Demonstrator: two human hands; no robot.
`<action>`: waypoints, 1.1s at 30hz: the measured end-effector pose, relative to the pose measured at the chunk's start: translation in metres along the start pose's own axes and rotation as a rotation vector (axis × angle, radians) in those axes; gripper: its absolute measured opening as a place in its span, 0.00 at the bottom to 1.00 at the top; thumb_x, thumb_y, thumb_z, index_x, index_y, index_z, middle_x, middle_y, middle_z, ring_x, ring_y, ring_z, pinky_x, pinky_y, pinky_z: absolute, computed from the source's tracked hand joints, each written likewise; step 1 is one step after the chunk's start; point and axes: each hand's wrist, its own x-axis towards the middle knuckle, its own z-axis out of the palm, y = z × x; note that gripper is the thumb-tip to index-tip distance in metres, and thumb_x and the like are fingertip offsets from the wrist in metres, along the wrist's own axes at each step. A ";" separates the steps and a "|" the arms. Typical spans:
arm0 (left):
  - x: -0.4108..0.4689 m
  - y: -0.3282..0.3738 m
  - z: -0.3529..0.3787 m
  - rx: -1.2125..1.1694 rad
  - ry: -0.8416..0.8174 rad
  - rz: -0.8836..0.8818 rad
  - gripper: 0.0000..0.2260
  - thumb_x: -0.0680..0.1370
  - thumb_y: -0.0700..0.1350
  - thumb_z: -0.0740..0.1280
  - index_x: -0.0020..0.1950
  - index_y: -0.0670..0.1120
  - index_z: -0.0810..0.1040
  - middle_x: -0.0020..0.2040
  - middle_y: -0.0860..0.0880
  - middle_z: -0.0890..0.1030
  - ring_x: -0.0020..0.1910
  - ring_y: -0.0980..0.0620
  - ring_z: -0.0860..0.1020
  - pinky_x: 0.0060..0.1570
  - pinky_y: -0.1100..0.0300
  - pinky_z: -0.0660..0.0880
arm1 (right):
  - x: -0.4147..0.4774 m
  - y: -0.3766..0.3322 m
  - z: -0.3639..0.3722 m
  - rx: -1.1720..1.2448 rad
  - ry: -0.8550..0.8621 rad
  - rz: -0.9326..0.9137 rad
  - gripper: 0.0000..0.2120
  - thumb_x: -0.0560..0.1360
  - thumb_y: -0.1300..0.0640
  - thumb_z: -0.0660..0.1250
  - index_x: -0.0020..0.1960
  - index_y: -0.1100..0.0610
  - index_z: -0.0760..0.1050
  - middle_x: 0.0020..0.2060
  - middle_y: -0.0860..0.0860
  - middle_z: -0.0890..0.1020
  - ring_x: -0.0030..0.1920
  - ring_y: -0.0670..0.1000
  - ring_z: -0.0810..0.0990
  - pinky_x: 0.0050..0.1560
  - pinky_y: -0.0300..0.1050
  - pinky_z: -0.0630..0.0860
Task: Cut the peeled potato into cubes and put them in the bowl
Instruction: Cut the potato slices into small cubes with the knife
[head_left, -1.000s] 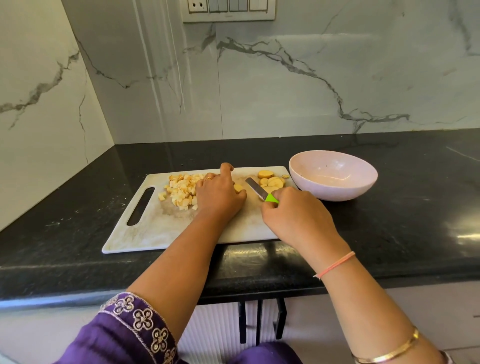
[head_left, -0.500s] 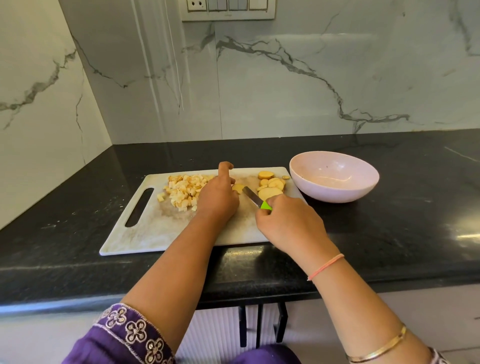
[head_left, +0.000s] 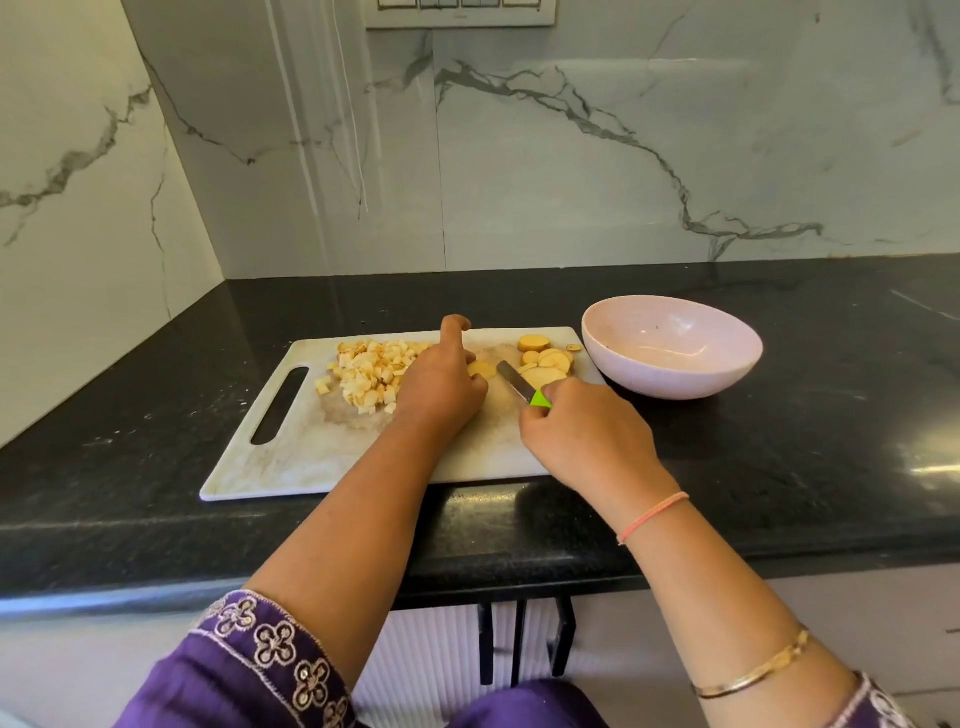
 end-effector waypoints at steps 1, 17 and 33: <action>0.001 0.000 0.000 -0.007 -0.006 0.008 0.24 0.76 0.38 0.64 0.70 0.48 0.61 0.59 0.47 0.79 0.53 0.49 0.79 0.46 0.60 0.75 | -0.001 0.000 0.001 0.004 0.002 -0.007 0.14 0.79 0.50 0.56 0.52 0.55 0.76 0.35 0.49 0.72 0.39 0.52 0.73 0.32 0.42 0.63; 0.001 -0.004 0.001 0.079 0.032 -0.029 0.11 0.75 0.43 0.66 0.57 0.46 0.79 0.52 0.48 0.81 0.50 0.50 0.77 0.48 0.59 0.75 | 0.007 -0.021 0.003 -0.057 0.036 -0.069 0.10 0.79 0.52 0.56 0.42 0.55 0.71 0.35 0.50 0.72 0.38 0.52 0.72 0.30 0.41 0.61; 0.005 -0.006 0.005 -0.043 0.052 -0.138 0.07 0.76 0.39 0.67 0.51 0.46 0.83 0.46 0.50 0.83 0.40 0.56 0.75 0.39 0.63 0.69 | 0.012 -0.035 -0.003 -0.231 -0.052 -0.163 0.08 0.77 0.55 0.59 0.40 0.54 0.65 0.32 0.49 0.66 0.40 0.52 0.71 0.37 0.43 0.67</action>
